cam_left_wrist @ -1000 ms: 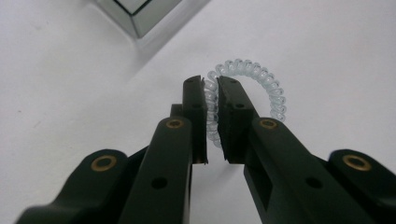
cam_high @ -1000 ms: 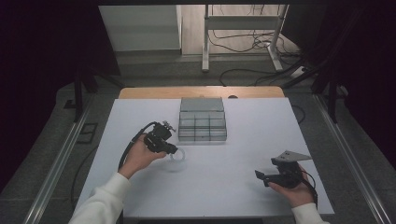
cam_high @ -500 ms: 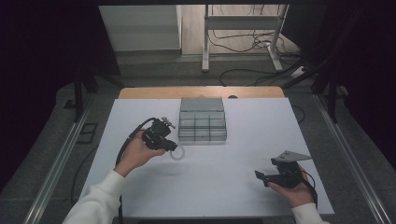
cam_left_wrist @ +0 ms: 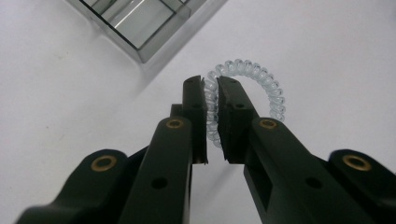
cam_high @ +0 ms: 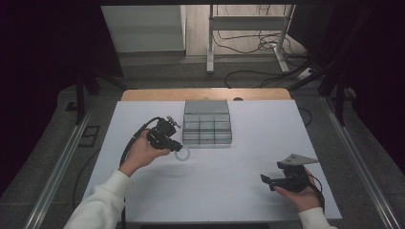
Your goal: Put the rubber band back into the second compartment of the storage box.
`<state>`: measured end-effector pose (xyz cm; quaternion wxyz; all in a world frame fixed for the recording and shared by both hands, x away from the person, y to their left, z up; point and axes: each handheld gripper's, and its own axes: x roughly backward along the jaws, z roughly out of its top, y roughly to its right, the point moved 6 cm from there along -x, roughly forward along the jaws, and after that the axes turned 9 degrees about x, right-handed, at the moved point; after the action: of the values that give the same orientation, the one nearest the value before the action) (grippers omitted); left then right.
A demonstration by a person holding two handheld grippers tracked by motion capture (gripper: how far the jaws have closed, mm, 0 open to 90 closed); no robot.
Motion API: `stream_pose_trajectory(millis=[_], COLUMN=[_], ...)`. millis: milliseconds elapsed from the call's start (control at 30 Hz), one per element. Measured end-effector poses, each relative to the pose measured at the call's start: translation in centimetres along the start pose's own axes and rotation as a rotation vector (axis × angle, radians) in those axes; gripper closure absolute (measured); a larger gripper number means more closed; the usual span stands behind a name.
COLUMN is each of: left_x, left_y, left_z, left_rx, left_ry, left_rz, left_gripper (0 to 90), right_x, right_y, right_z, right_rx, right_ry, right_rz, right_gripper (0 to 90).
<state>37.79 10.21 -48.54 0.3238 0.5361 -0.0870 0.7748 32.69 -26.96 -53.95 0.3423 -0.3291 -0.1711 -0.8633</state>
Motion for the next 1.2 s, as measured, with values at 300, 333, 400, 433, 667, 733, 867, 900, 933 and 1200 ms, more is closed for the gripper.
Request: stream_pose_trajectory(millis=[300,333,400,433,667,733,867,900,933,1200], left_x=[-0.6,-0.7,-0.7,-0.8,-1.2,-1.3,-1.5,-1.6,-1.6,-2.2], left_y=[-0.6,-0.7,-0.7,-0.8,-0.8,-0.8,-0.9,-0.9,-0.9,-1.5], left_z=[1.9,2.0,2.2,2.5,4.5,5.2,6.3,6.5,6.5,8.3], left_rx=[0.015,0.016,0.017,0.017,0.021,0.017,0.019,0.020,0.020,0.027], left_ry=[0.001,0.000,-0.002,-0.004,0.001,0.008,0.022,0.024,0.024,0.064], left_rz=[0.000,-0.001,0.000,0.000,-0.015,-0.009,0.001,0.002,0.002,0.024], left_gripper=[82.8,82.8,82.8,82.8,82.8,82.8,82.8,82.8,82.8,82.8], right_x=[0.1,0.1,0.1,0.1,0.1,0.1,0.0,0.0,0.0,0.0], right_y=[0.0,-0.1,-0.1,-0.1,-0.1,-0.1,-0.1,-0.1,-0.1,-0.1], right_z=[0.2,0.2,0.2,0.2,0.2,0.3,0.2,0.2,0.2,0.2], right_rx=[0.006,0.008,0.010,0.010,0.013,0.013,0.014,0.014,0.014,0.014], right_ry=[0.014,0.015,0.019,0.019,0.019,0.019,0.018,0.017,0.017,0.017], right_rz=[0.006,0.008,0.007,0.007,0.009,0.009,0.010,0.010,0.010,0.009], right_gripper=[15.2,15.2,15.1,15.1,15.1,15.1,15.2,15.1,15.1,15.1])
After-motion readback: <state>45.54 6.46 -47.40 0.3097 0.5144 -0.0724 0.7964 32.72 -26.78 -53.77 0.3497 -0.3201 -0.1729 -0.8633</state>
